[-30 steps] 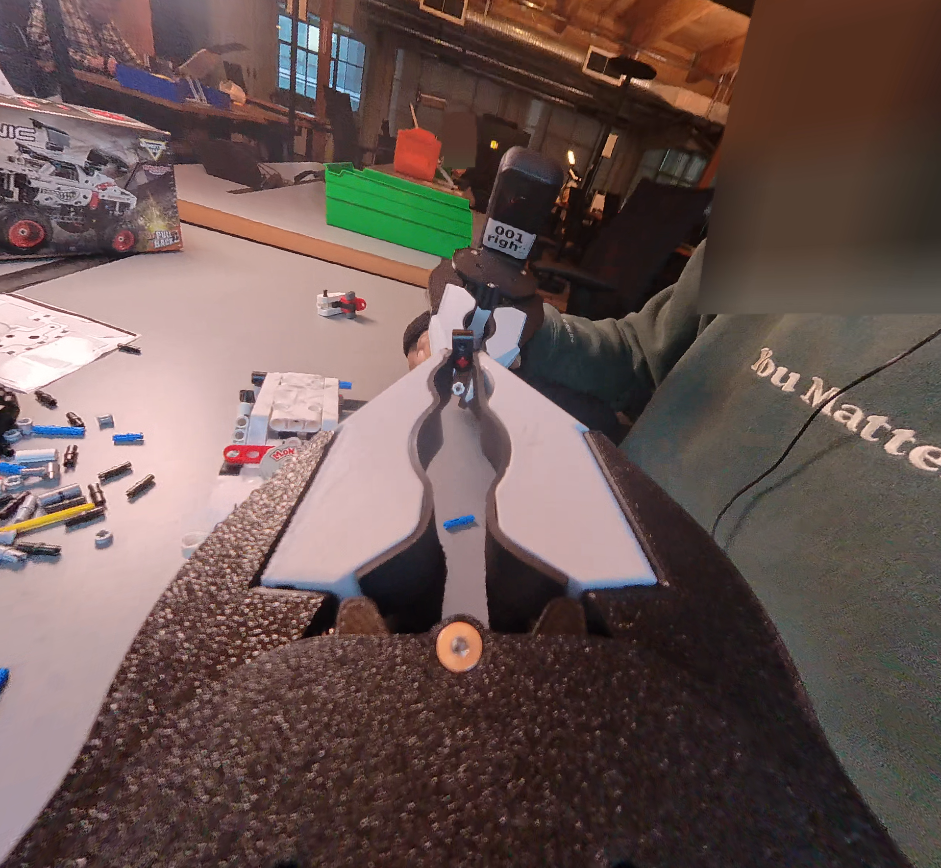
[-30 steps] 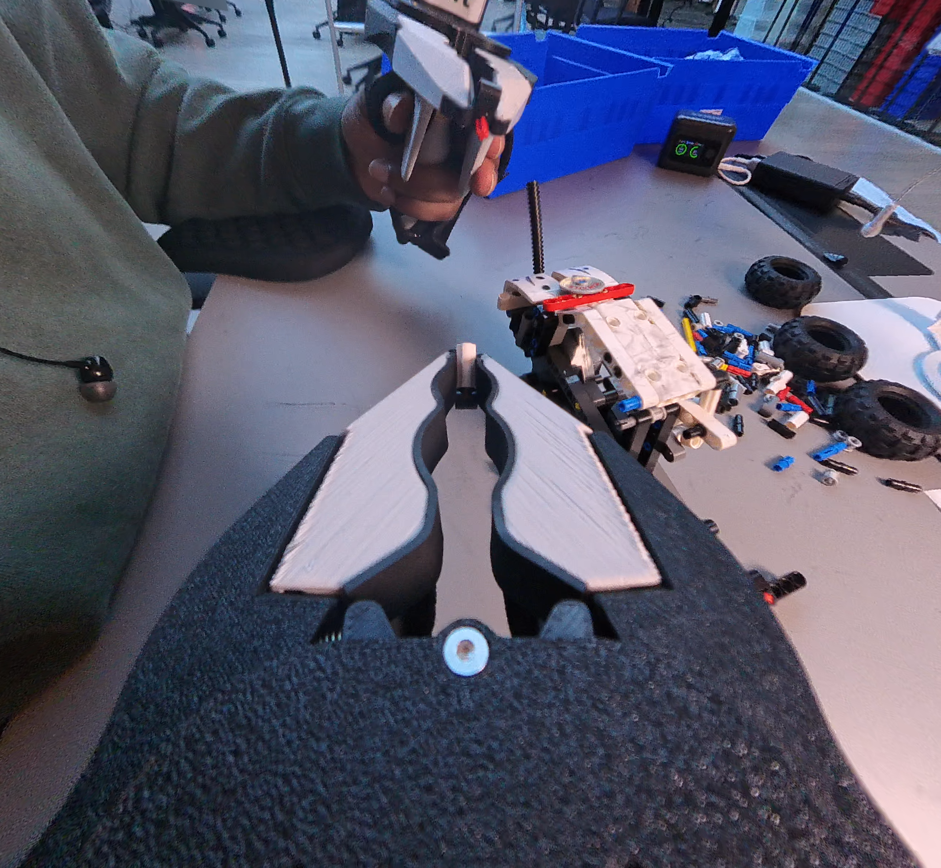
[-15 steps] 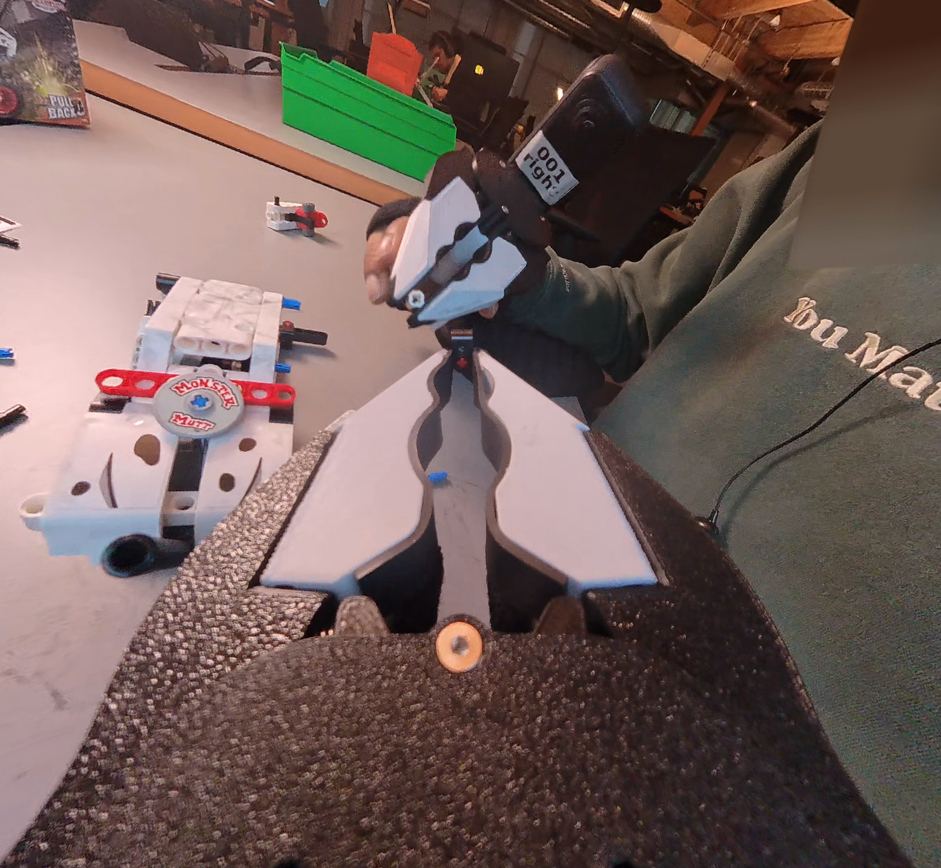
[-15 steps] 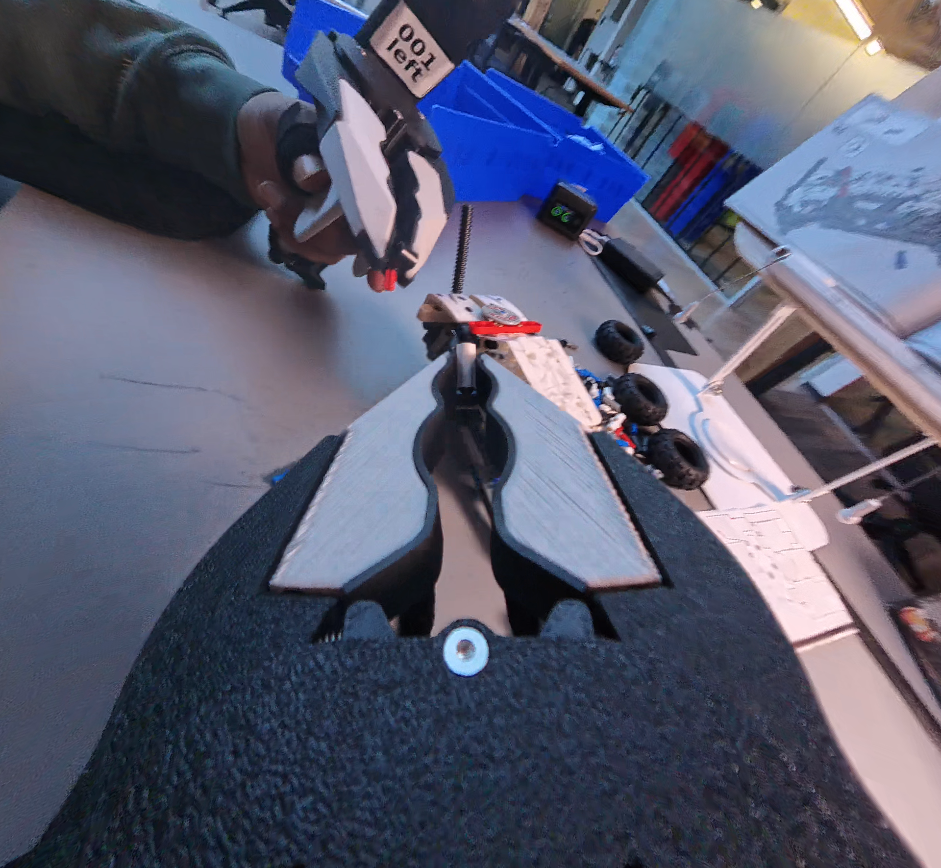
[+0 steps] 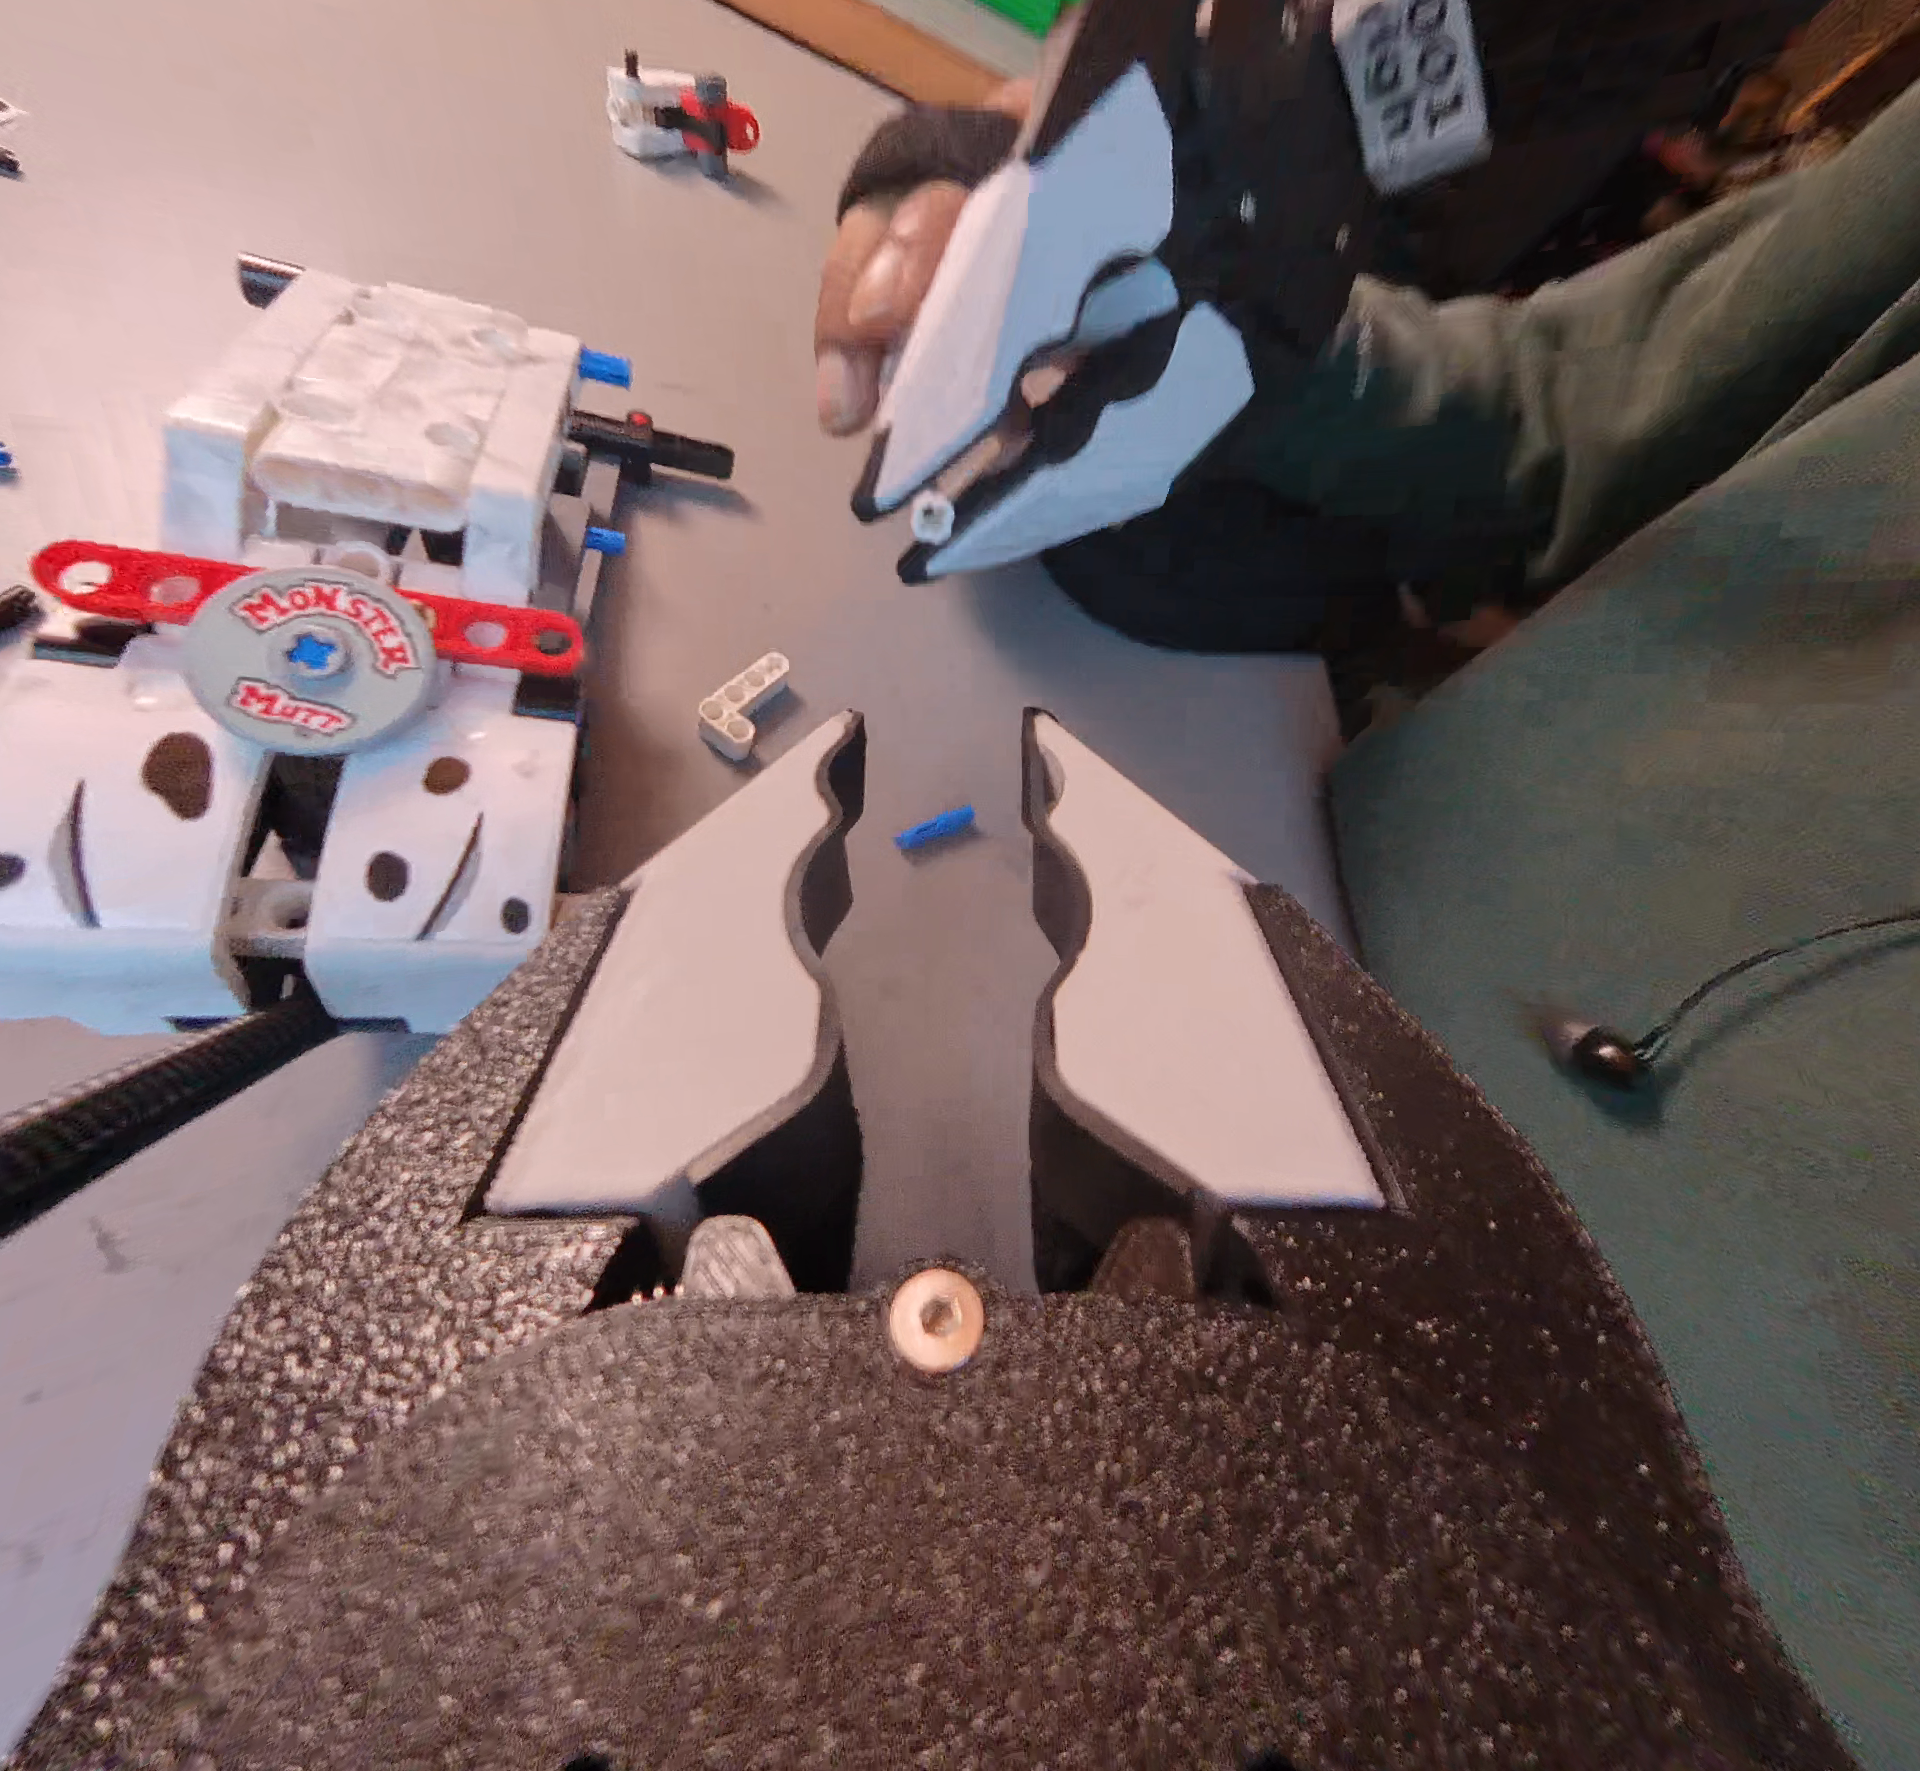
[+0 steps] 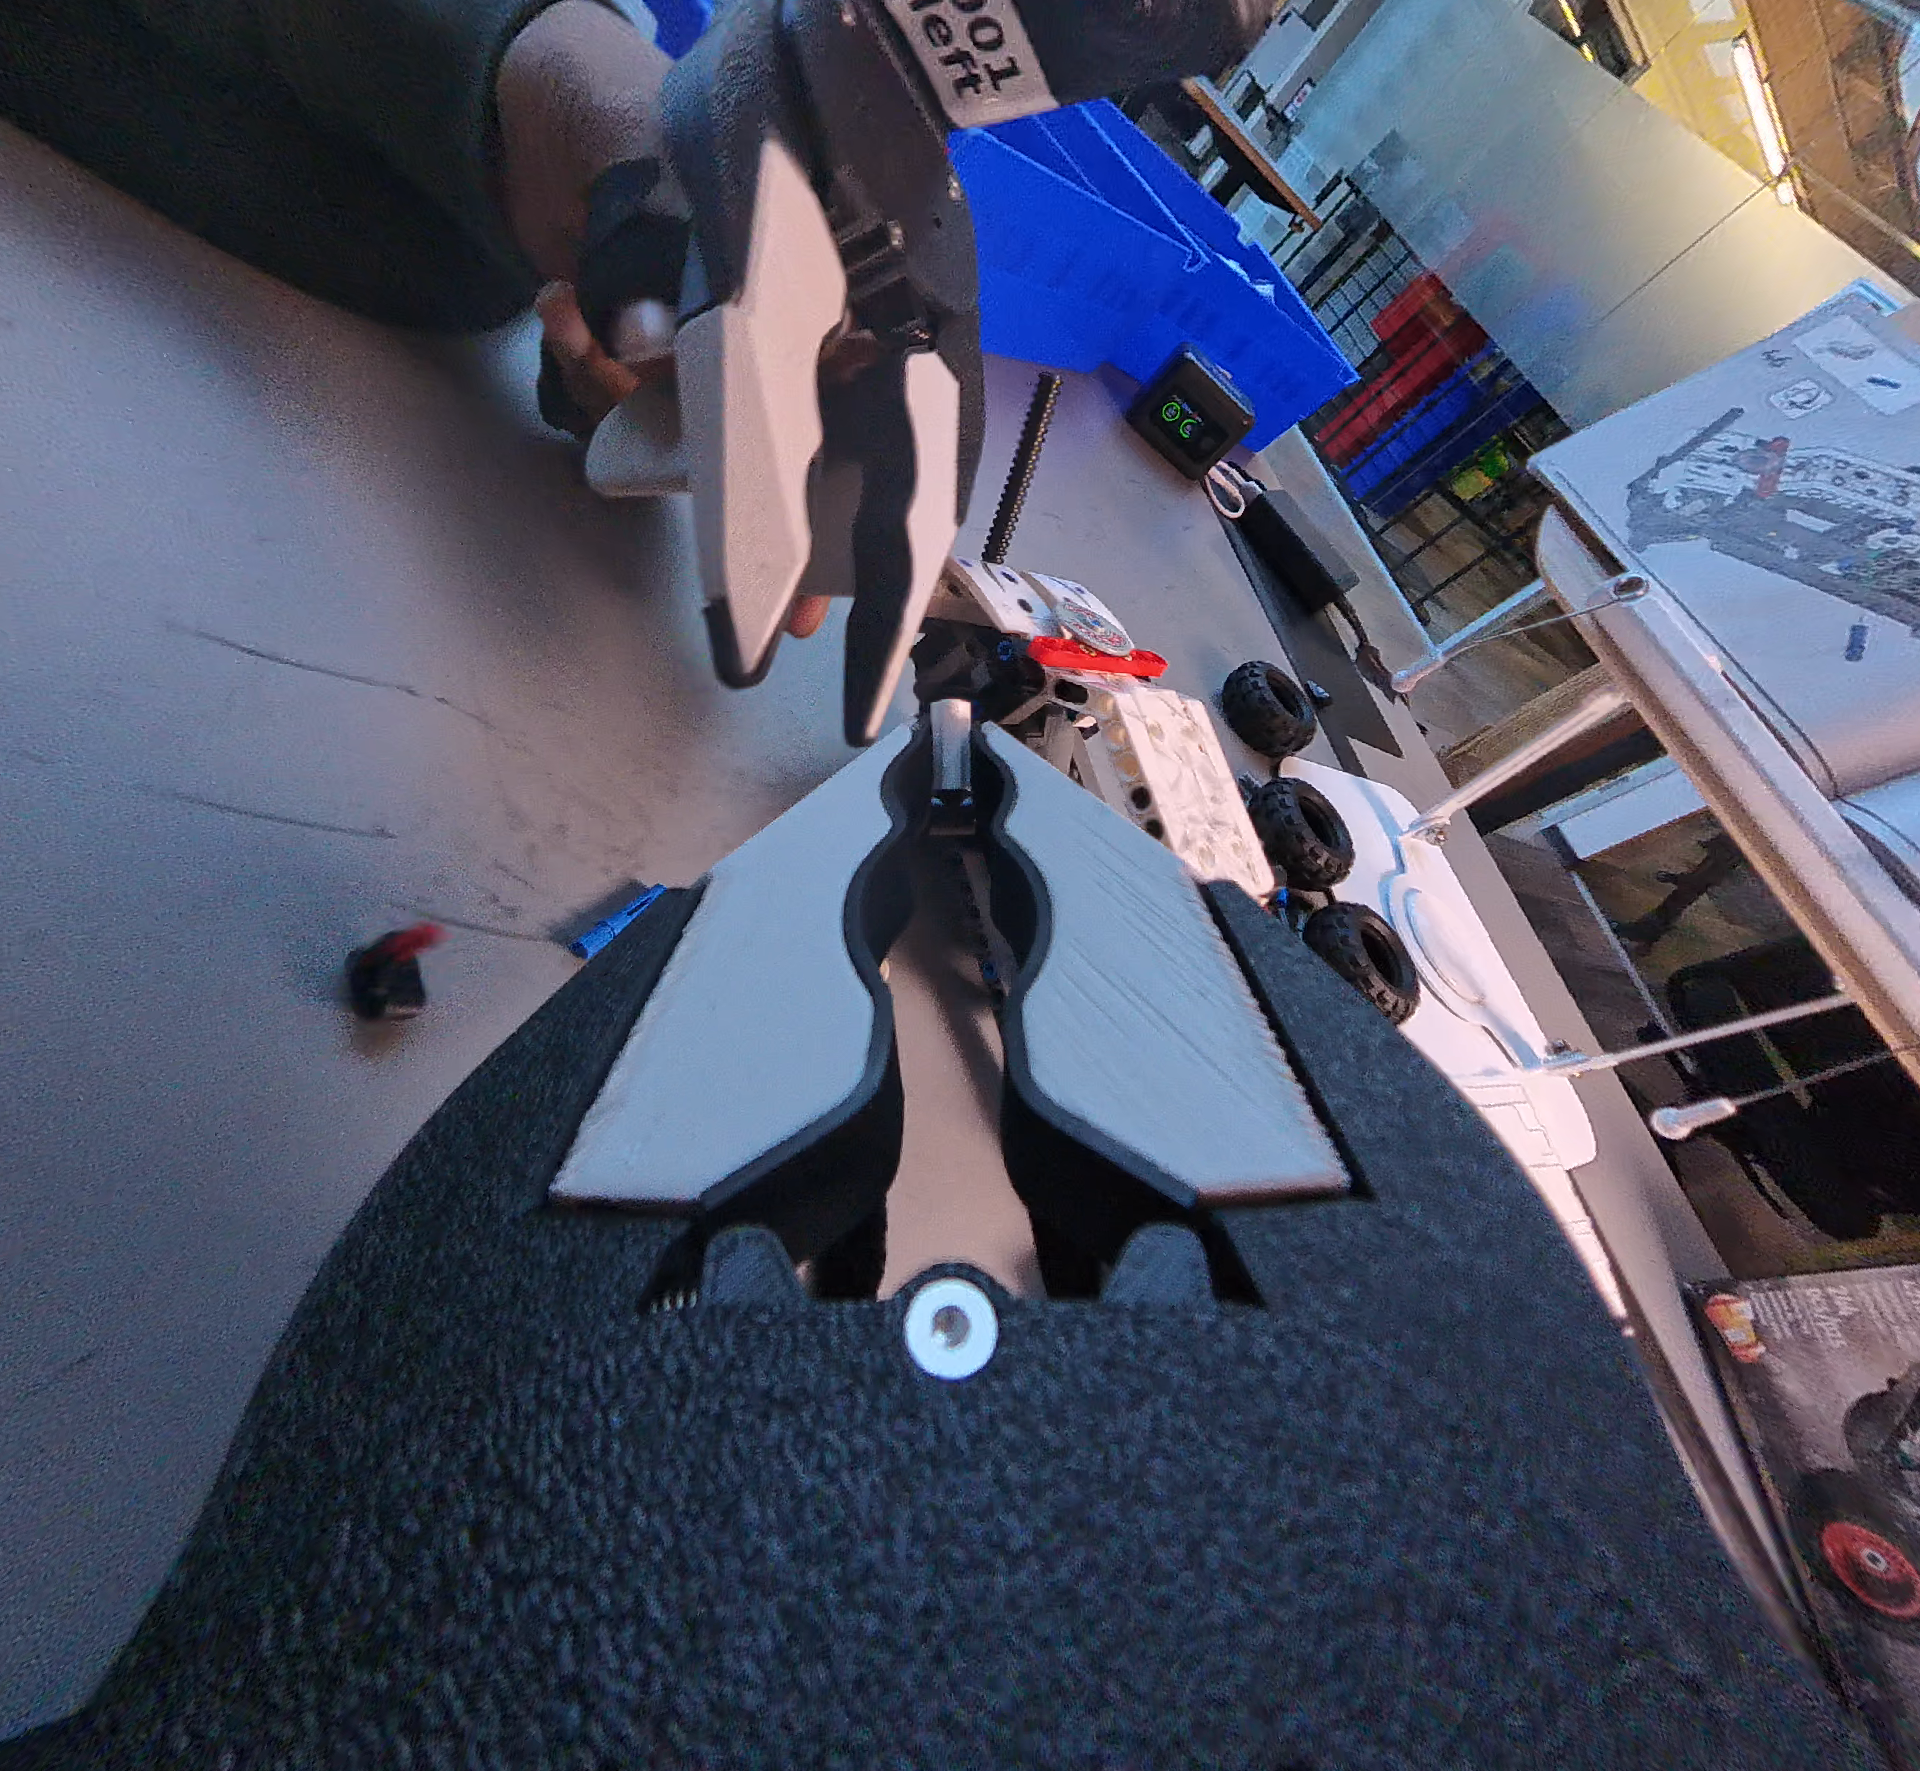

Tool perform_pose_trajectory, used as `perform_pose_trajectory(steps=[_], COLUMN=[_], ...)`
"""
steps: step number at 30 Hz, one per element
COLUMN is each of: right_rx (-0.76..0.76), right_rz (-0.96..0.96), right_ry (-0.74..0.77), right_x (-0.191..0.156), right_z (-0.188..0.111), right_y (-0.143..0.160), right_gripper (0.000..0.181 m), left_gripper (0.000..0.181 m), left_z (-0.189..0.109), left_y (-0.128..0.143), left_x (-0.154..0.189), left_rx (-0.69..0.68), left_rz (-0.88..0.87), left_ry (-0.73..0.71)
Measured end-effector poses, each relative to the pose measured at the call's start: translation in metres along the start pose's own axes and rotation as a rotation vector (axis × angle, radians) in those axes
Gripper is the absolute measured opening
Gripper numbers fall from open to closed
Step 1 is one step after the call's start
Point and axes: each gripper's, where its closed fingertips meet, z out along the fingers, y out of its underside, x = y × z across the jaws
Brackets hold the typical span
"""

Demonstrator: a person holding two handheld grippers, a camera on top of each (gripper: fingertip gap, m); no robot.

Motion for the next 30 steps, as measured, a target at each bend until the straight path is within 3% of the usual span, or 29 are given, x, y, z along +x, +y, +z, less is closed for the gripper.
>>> perform_pose_trajectory(steps=[3,9,12,18,21,30], right_rx=[-0.025,-0.046,-0.013,0.089,0.112,0.142], right_rz=[-0.074,-0.210,-0.162,0.020,0.032,0.054], right_ry=[0.002,0.051,0.052,-0.021,-0.017,-0.030], right_x=[-0.007,-0.013,-0.011,-0.008,-0.007,-0.008], right_z=[0.006,0.014,0.013,0.001,-0.002,-0.004], right_y=[-0.001,-0.009,-0.013,-0.023,-0.028,-0.035], right_gripper=[0.006,0.006,0.007,0.015,0.007,0.007], left_gripper=[0.032,0.016,0.007,0.006,0.006,0.008], left_z=[-0.006,-0.005,-0.009,-0.021,-0.021,-0.019], left_y=[-0.017,-0.021,-0.025,-0.034,-0.035,-0.036], left_x=[0.006,0.005,0.006,0.010,0.012,0.021], left_rx=[0.108,0.147,0.175,0.244,0.247,0.250], left_rz=[-0.146,-0.267,-0.283,-0.333,-0.337,-0.317], left_ry=[0.092,0.137,0.160,0.250,0.263,0.296])
